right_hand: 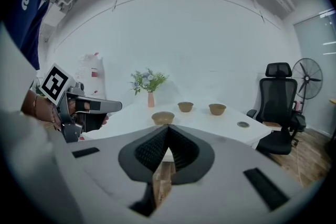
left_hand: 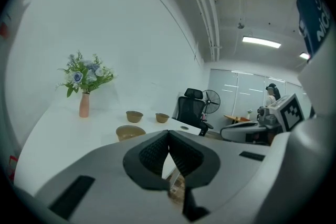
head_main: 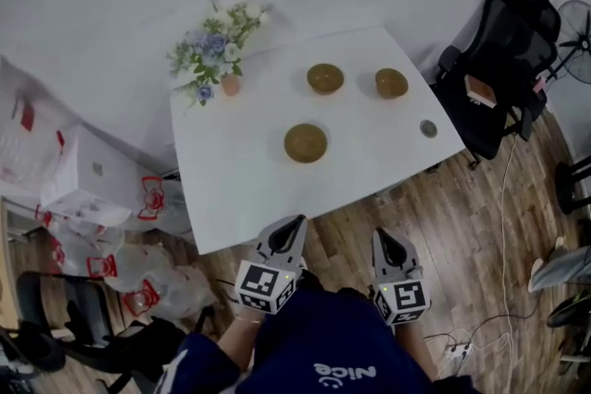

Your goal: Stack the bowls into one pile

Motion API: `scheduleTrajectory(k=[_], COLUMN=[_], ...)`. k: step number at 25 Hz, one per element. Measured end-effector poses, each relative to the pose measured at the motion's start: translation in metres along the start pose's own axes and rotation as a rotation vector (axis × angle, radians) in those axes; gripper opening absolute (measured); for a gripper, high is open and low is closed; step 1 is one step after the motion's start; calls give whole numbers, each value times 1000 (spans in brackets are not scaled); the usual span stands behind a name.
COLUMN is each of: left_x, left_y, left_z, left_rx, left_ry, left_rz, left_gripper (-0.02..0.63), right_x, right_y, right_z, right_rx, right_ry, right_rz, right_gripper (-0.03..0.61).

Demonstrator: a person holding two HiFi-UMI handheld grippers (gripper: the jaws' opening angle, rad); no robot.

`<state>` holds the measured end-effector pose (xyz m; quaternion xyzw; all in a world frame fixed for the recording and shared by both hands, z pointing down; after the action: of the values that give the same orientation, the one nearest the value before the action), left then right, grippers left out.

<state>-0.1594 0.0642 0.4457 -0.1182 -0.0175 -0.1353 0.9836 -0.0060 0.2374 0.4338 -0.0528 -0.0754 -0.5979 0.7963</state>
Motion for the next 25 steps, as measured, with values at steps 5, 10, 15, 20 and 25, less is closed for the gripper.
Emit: scheduleTrajectory(k=[5, 10, 15, 20, 25], left_x=[19, 32, 38, 45, 58], left_y=[-22, -40, -44, -50, -70], left_z=[-6, -11, -15, -20, -22], left_rx=[0, -13, -22, -22, -13], left_ry=[-7, -7, -1, 1, 3], left_rz=[62, 45, 103, 51, -65], left_gripper=[17, 17, 17, 17, 17], right_x=[21, 32, 43, 64, 103], right_y=[-6, -10, -12, -7, 9], right_z=[-4, -3, -4, -7, -7], right_rx=[5, 21, 19, 24, 23], right_ry=[-11, -16, -43, -54, -47], right_rz=[36, 65, 25, -29, -109], right_gripper=[21, 21, 21, 21, 21])
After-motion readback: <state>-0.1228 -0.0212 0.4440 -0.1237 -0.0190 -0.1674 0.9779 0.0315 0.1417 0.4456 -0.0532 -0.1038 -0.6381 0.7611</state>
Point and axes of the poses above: the fingertips, and each gripper's own axes: x forward along the fingers, y to its right, z out of its underside, the point moved 8 cm from there along -x, backward along the fingers, and after that the axes turned 9 degrees about y, right-handed, at the moved point
